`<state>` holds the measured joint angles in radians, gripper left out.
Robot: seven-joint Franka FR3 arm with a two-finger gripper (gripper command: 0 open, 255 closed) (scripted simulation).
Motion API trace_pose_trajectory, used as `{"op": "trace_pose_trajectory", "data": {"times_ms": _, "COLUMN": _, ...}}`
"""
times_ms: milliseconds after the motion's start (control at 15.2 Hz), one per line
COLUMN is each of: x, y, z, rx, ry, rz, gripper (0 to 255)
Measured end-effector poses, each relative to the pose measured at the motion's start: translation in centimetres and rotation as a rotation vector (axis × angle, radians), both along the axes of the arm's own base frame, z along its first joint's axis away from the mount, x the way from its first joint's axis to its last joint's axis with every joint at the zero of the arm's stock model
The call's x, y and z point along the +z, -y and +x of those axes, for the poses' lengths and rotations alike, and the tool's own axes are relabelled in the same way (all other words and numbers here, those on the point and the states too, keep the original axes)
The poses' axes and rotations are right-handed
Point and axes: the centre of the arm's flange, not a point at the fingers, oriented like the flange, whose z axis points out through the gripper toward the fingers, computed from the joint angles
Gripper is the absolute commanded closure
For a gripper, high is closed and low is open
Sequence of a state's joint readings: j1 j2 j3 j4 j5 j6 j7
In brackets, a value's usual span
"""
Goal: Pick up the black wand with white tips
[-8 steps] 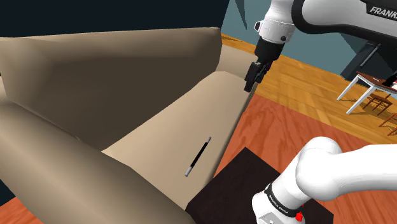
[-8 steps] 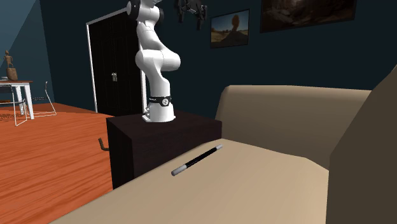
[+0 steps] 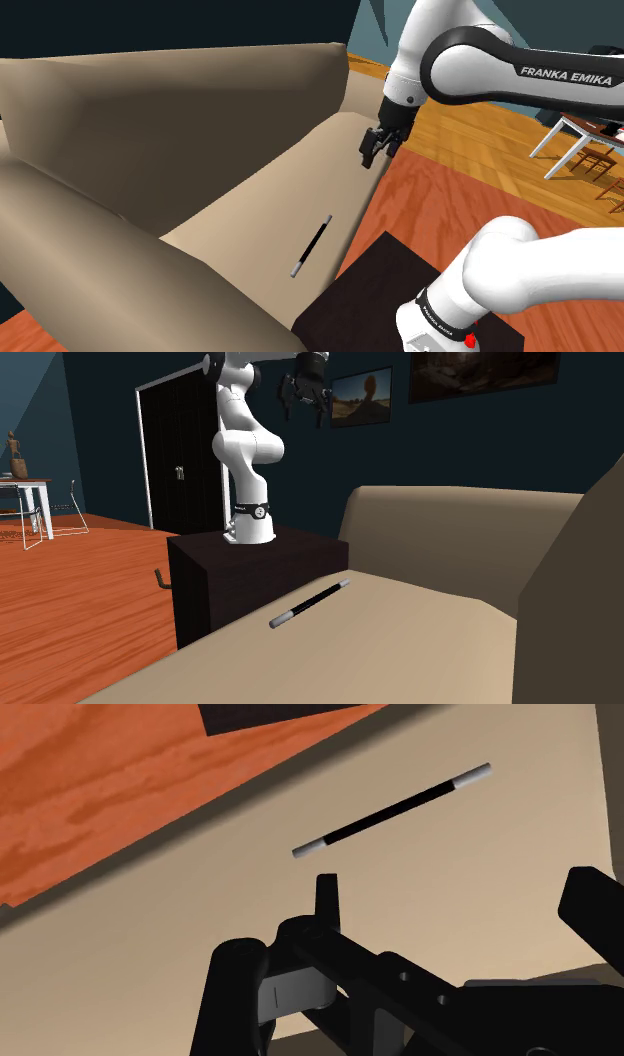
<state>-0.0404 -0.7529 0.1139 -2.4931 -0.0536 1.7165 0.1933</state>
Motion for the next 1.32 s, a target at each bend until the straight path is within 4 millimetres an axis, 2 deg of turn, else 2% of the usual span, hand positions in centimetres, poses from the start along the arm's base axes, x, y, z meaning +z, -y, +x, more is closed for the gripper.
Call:
{"op": "trace_pose_trajectory", "data": {"times_ms": 792, "x": -15.4, "y": 0.1, "z": 3.3, "rx": -0.434, "ry": 0.055, "rz": 0.009, "gripper": 0}}
{"op": "trace_pose_trajectory", "data": {"times_ms": 1320, "x": -26.1, "y": 0.9, "z": 5.6, "rx": -0.722, "ry": 0.092, "rz": 0.015, "gripper": 0}}
